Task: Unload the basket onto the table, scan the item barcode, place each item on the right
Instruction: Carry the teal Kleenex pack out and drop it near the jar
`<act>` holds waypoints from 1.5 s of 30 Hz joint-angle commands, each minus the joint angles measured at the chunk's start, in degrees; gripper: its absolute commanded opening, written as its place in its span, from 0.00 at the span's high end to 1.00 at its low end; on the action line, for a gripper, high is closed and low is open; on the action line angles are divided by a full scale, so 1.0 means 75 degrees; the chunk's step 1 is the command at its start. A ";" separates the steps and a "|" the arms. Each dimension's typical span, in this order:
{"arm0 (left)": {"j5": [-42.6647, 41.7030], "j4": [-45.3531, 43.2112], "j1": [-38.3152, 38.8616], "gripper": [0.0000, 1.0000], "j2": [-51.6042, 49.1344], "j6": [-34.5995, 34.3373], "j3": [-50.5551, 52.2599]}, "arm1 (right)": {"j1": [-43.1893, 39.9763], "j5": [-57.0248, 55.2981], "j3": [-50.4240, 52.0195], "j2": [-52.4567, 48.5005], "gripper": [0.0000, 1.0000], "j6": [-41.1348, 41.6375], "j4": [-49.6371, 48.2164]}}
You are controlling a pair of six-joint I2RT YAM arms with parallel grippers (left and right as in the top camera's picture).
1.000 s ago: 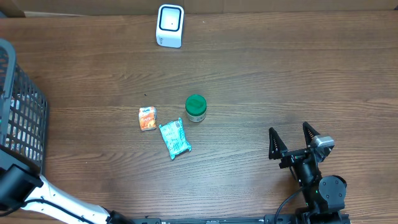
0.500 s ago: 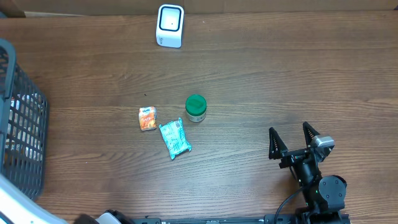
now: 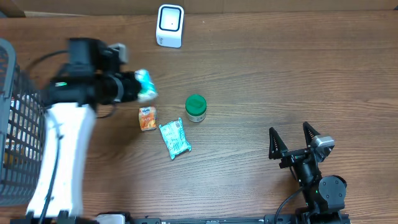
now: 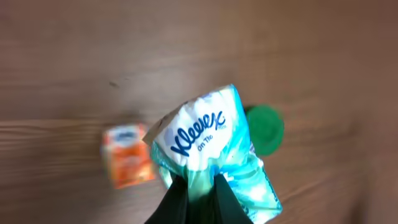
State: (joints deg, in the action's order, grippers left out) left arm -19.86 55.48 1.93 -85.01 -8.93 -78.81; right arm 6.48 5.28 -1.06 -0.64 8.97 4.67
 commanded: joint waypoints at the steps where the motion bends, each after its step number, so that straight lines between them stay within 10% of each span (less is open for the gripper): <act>1: 0.0187 -0.0895 0.0676 0.96 -0.0702 -0.0032 0.0804 | 0.0035 -0.0067 0.0079 0.0047 0.00 -0.0032 -0.0035; 10: 0.0329 -0.1935 0.1067 0.96 -0.2868 -0.0388 0.0959 | 0.0035 -0.0067 0.0079 0.0047 0.00 -0.0032 -0.0035; 15: 0.0338 -0.2008 0.0997 0.40 -0.3191 -0.0393 0.0924 | 0.0035 -0.0067 0.0079 0.0047 0.00 -0.0032 -0.0035; 24: 0.0935 0.0015 0.0831 0.30 -0.1906 -0.0256 -0.1043 | 0.0035 -0.0067 0.0079 0.0047 0.00 -0.0032 -0.0035; 28: 0.1967 0.1271 0.0787 0.00 -0.0997 0.0504 -0.2433 | 0.0035 -0.0067 0.0079 0.0047 0.00 -0.0032 -0.0035; 35: 0.2122 0.2113 0.0140 0.00 -0.0245 0.1475 -0.4264 | 0.0035 -0.0067 0.0079 0.0047 0.00 -0.0032 -0.0035; 45: 0.2728 0.1472 -0.3538 0.05 -0.0108 -0.0650 -0.5729 | 0.0035 -0.0067 0.0079 0.0047 0.00 -0.0032 -0.0035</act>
State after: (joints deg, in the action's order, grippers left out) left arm -3.18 68.62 -14.59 -86.76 -5.61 -120.14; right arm 6.48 5.30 -1.06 -0.64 8.93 4.58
